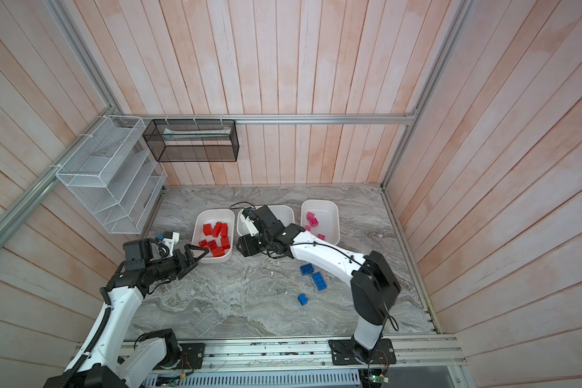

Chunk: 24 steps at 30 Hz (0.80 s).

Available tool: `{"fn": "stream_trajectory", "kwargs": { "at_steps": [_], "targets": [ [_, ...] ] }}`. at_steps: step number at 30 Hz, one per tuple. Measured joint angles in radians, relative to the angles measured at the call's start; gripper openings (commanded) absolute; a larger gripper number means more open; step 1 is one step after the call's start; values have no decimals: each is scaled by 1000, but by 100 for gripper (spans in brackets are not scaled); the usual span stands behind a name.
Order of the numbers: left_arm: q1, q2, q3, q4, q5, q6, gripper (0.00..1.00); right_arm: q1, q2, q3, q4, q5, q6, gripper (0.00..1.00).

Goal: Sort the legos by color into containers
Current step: 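Return the right gripper to the pile and grasp a blue 2x2 brick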

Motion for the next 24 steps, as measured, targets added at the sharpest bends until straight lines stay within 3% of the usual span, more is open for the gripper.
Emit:
{"fn": "stream_trajectory", "kwargs": {
  "at_steps": [5, 11, 17, 24],
  "targets": [
    [-42, 18, 0, 33, 19, -11, 100, 1, -183, -233, -124, 85, 114, 64],
    [-103, 43, -6, 81, 21, -31, 100, 18, -285, -407, -260, 159, 243, 65],
    [-114, 58, -10, 103, 20, -37, 99, 23, -269, -449, -290, 221, 272, 65],
    [-114, 64, -31, 110, 17, -36, 99, 34, -173, -470, -235, 231, 263, 57]
  ]
}}
